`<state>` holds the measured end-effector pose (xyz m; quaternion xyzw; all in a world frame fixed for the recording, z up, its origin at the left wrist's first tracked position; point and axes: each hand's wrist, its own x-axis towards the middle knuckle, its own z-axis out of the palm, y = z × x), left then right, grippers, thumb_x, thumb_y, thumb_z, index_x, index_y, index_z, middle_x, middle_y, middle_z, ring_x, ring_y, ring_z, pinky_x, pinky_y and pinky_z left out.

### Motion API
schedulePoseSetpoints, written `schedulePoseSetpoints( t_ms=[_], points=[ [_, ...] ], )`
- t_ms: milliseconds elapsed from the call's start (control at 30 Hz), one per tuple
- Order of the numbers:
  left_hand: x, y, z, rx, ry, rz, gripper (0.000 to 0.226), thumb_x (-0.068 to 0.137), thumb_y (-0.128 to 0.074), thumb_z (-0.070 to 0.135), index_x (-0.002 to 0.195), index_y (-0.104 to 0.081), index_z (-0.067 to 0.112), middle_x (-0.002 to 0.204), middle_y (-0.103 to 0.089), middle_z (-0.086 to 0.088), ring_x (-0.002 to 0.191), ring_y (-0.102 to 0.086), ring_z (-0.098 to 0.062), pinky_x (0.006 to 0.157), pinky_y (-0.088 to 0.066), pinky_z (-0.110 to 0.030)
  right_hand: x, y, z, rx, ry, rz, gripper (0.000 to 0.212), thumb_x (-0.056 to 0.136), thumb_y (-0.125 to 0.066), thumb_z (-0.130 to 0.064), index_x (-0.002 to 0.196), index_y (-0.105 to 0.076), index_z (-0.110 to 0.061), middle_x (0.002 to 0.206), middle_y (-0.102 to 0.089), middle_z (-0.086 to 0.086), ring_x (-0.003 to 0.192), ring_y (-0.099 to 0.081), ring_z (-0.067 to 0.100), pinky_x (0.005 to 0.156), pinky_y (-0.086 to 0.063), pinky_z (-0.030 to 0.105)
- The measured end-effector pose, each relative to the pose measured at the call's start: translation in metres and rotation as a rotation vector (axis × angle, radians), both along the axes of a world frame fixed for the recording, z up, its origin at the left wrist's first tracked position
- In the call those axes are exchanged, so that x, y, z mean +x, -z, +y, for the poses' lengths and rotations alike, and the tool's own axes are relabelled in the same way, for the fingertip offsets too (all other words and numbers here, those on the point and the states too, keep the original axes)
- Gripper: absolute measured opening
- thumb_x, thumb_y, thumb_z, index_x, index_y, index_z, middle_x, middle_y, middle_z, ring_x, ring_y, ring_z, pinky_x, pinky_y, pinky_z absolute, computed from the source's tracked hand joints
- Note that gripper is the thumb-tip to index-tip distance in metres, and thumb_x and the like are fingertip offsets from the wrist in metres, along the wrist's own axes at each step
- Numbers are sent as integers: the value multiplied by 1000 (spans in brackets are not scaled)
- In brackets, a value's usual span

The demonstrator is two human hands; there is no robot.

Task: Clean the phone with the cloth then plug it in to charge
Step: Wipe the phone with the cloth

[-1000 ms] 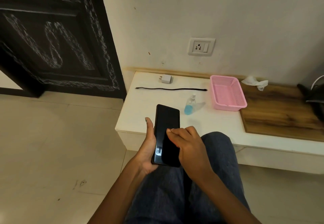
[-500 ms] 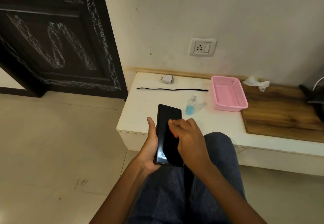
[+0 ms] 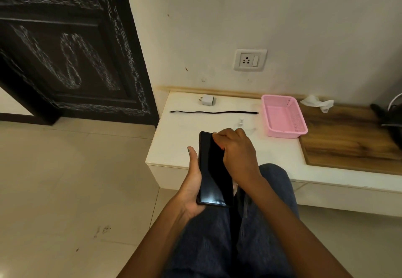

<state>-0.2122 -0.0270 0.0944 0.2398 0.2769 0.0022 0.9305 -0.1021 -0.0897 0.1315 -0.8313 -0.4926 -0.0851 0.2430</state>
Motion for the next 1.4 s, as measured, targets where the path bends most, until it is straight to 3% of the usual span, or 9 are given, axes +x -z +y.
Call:
schedulePoseSetpoints(
  t_ms=[167,367,633,800,933,1100,1200,1333,1400],
  points=[
    [-3,7,10,25,-14,32,92,63,-35,90,102,-75,17,109,-71,-17,99,-69,-29,72,-58,-37,-20,10,-14,45,-86,49,43,64,-68,20,100,-72,-4,89,-69,7,70,-55,27,52,-49,35],
    [-4,8,16,56,-13,58,94,60,-34,93,94,-78,17,103,-73,-17,94,-70,-31,69,-58,-41,-38,15,-29,63,-185,-12,37,73,-59,4,106,-71,-6,97,-70,5,74,-59,27,56,-51,34],
    [4,-6,1,67,23,21,100,64,-35,89,129,-57,16,122,-65,-17,112,-63,-29,91,-51,-40,5,-5,4,58,-52,11,35,71,-68,15,98,-73,-6,91,-70,8,75,-55,31,54,-48,37],
    [-2,3,6,52,-20,23,95,62,-41,89,120,-66,17,114,-69,-17,104,-67,-29,78,-56,-38,-18,7,-6,91,-131,42,33,72,-67,13,99,-72,-5,93,-70,6,75,-56,29,56,-51,40],
    [-4,5,7,62,-25,28,88,61,-44,90,105,-74,21,110,-71,-14,104,-67,-28,78,-56,-40,-36,10,-15,60,-179,51,33,73,-71,5,103,-72,-9,98,-70,2,77,-56,26,59,-51,38],
    [2,-4,2,102,-1,26,92,62,-42,88,125,-61,23,114,-69,-15,106,-66,-28,78,-56,-37,-9,-2,0,49,-104,22,33,74,-69,9,103,-71,-7,97,-71,7,77,-54,30,58,-47,34],
    [3,-6,0,112,11,34,93,58,-40,89,121,-62,24,117,-68,-15,107,-66,-29,79,-56,-39,1,-5,8,53,-64,35,35,74,-66,13,103,-71,-6,93,-70,9,77,-53,31,57,-47,36],
    [1,0,2,30,-73,43,94,64,-30,90,127,-57,26,114,-69,-17,102,-67,-30,72,-57,-40,-9,1,10,24,-63,42,28,63,-64,21,76,-65,-4,70,-61,6,65,-48,24,52,-43,34],
    [-2,5,4,-12,-125,48,98,64,-28,92,128,-57,24,116,-67,-19,103,-67,-33,74,-57,-42,-18,5,6,17,-102,82,27,65,-66,19,79,-69,-3,72,-63,7,68,-52,26,55,-47,37]
  ],
)
